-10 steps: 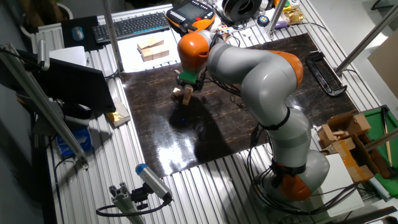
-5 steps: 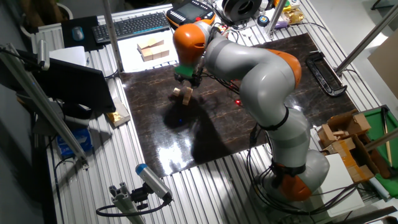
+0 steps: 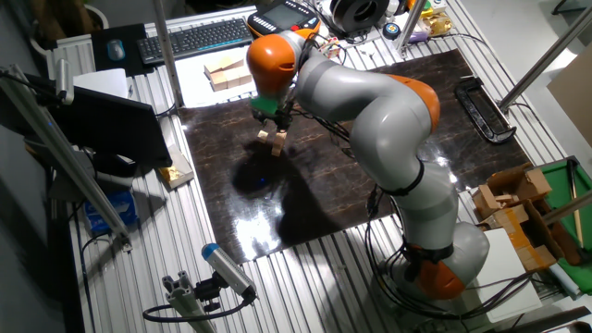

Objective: Stack the blocks into a pyramid shape

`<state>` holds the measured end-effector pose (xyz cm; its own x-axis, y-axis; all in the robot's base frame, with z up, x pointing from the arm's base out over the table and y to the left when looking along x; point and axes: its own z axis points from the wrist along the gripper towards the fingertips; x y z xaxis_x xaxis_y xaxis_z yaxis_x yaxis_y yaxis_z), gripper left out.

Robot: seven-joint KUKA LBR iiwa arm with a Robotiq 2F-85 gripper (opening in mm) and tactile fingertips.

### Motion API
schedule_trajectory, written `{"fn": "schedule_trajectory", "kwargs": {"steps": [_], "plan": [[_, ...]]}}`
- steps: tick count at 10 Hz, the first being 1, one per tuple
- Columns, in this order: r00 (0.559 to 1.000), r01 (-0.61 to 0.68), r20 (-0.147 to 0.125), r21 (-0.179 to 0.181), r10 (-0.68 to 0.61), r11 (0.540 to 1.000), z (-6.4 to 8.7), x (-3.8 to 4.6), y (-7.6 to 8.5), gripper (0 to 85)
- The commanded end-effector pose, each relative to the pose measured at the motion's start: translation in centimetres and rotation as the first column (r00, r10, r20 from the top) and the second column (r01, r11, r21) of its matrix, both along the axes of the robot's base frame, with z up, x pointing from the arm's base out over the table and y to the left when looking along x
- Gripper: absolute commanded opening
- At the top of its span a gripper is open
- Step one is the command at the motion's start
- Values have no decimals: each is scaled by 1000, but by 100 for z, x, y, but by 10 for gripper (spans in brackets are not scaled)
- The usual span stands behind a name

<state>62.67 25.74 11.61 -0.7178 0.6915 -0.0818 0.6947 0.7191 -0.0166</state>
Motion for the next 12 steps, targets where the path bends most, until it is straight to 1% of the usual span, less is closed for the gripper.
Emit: {"fn": "schedule_trajectory", "kwargs": {"steps": [1,2,3,4,5,6,7,8,9,10,12], "plan": [[996,85,2,2,-85,996,12,-10,21,507],[987,157,9,2,-157,988,15,-25,46,520],[968,250,27,-8,-249,968,18,-35,66,547],[937,348,30,-14,-347,937,24,-43,80,520],[886,462,35,5,-462,887,25,-53,87,390],[811,582,47,28,-582,813,18,-52,88,277],[737,672,55,51,-674,739,10,-66,94,160],[705,705,59,50,-706,708,13,-91,102,127],[682,727,70,46,-728,685,22,-102,107,113],[643,761,77,47,-762,647,28,-103,109,123],[507,855,76,77,-858,512,26,-100,104,180]]}}
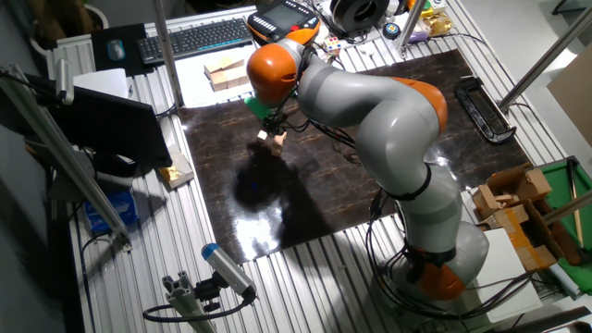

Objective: Stack the blocks into a pyramid shape

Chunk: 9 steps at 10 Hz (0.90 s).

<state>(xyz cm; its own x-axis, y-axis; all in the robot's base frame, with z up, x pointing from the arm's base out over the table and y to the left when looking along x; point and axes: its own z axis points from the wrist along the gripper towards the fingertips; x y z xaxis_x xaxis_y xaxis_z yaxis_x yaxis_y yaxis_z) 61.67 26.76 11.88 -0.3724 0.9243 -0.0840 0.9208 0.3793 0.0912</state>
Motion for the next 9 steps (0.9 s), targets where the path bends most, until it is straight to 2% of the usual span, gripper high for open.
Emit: {"fn": "schedule_trajectory", "kwargs": {"steps": [1,2,4,7,8,9], "plan": [[786,618,7,-5,-618,786,6,-8,3,207],[770,637,14,-12,-637,770,12,-14,6,213],[770,638,12,-21,-638,770,22,-23,12,213],[771,636,-9,-11,-637,771,14,-18,8,213],[784,621,-14,-8,-621,784,14,-18,8,153],[790,612,-21,3,-612,791,14,-18,8,10]]}}
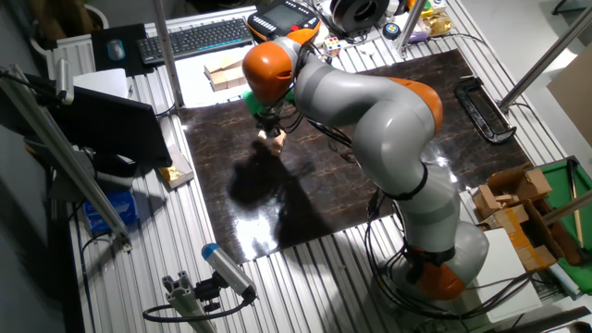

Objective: Stack the blocks into a pyramid shape

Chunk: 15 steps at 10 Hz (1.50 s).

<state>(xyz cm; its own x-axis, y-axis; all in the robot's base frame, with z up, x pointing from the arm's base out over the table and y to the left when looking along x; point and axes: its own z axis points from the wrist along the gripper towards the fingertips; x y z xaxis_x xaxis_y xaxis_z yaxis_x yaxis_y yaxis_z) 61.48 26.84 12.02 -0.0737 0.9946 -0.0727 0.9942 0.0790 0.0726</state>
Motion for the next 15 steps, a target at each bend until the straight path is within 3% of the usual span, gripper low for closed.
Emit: {"fn": "schedule_trajectory", "kwargs": {"steps": [1,3,5,7,11,12,15], "plan": [[943,333,-6,8,-333,943,0,1,1,7],[932,363,8,22,-363,931,0,1,1,7],[888,458,19,28,-459,888,0,1,1,7],[862,505,14,47,-506,862,0,1,1,7],[849,527,-2,82,-528,846,-94,85,66,7],[848,527,0,87,-529,845,-135,118,72,37],[849,525,8,98,-528,846,-288,194,90,397]]}}
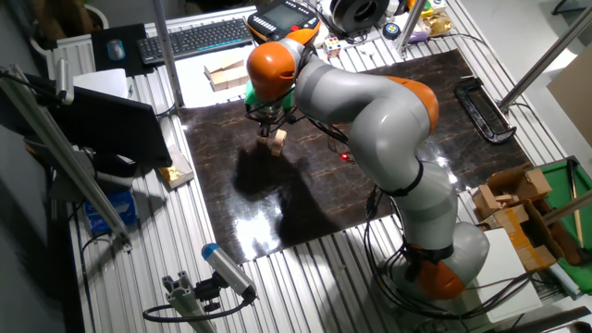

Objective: Stack the blocks into a pyramid shape

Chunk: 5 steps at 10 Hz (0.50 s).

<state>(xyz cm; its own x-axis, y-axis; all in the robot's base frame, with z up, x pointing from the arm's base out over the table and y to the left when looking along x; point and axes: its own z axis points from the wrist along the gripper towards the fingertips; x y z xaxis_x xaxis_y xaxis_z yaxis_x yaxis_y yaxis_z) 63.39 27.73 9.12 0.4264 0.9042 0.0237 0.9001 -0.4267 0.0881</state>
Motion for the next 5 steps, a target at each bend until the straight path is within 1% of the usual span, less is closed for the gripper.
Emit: {"fn": "schedule_trajectory", "kwargs": {"steps": [1,2,3,5], "plan": [[999,42,3,1,-42,999,-47,23,11,517],[999,46,5,7,-46,999,-94,47,11,607],[998,55,5,10,-55,998,-138,64,11,667],[997,70,9,16,-70,997,-240,73,0,707]]}}
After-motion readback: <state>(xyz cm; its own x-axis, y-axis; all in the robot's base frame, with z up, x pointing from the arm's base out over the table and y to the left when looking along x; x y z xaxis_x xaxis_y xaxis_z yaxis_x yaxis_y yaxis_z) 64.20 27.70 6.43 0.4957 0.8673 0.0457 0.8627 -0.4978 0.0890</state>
